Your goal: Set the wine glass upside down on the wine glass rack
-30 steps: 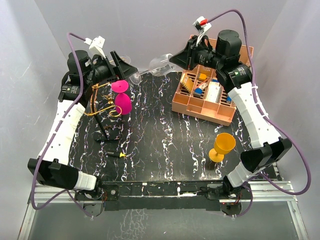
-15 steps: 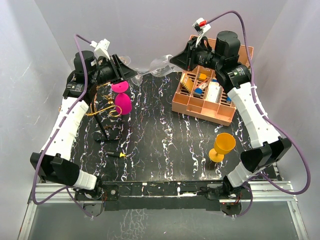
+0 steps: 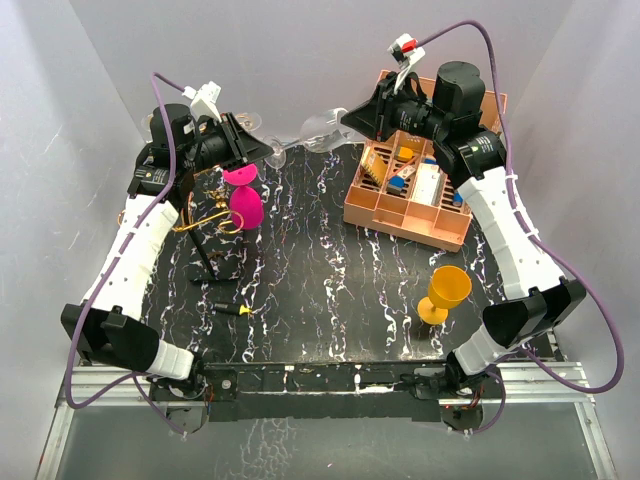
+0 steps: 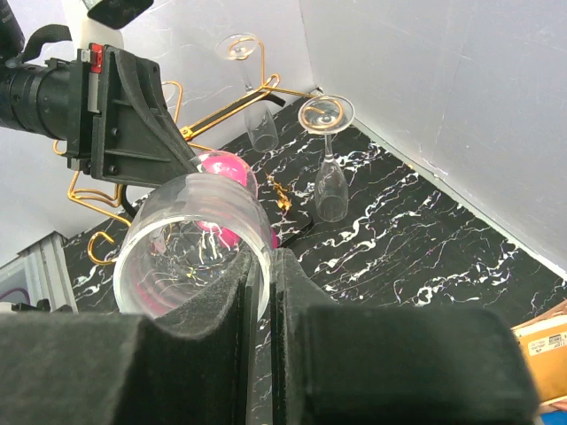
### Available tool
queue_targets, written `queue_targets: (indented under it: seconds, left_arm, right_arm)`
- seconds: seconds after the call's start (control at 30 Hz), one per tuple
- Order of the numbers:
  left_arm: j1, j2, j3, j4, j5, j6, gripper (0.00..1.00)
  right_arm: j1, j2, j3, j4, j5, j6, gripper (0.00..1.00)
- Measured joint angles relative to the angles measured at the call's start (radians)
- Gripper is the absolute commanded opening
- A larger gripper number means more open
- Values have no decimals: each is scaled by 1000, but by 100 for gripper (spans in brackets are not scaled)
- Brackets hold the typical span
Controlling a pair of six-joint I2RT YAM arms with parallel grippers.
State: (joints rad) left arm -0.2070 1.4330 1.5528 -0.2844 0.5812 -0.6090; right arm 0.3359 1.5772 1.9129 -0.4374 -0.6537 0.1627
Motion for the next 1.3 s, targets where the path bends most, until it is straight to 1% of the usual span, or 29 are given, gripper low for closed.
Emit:
queue_targets:
  seconds: [0.1, 0.2, 0.37, 0.47, 0.57, 0.7, 0.8, 0.9, 0.97, 1.1, 1.23, 1.3]
  left_arm:
    - [-1, 0, -4, 4, 5, -8, 0]
    - [-2, 0, -5, 8, 3, -21, 0]
    - [-1, -2, -5, 6, -2, -15, 0]
    - [5, -4, -5, -16, -15, 19, 0]
    - [16, -6, -5, -35, -23, 42, 0]
    - [43, -22, 2, -58, -28, 65, 0]
    - [59, -37, 33, -84, -46, 101, 0]
    - [68, -55, 75, -109, -68, 153, 0]
    - [69, -65, 122, -143, -89, 213, 0]
    - [69, -87, 218, -214, -126, 349, 0]
    - [68, -105, 313, -334, -129, 513, 0]
    - [68, -118, 333, -386, -129, 589, 0]
  right_arm:
    - [0, 0, 0, 0, -1, 0, 8]
    - [0, -3, -8, 0, -5, -2, 9]
    - [0, -26, -45, 10, -8, -6, 35]
    - [-5, -48, -63, 15, -6, -18, 45]
    - [-11, -75, -74, 19, -4, -34, 53]
    - [-20, -114, -81, 16, -3, -64, 61]
    - [-28, -139, -81, 9, 6, -94, 66]
    - [-43, -165, -90, -5, 31, -119, 69]
    - [-56, -182, -103, -10, 61, -133, 69]
    - [-70, -217, -162, -6, 117, -142, 70]
    - [-71, -228, -217, -10, 147, -155, 70]
    - [-70, -228, -229, -18, 160, -164, 70]
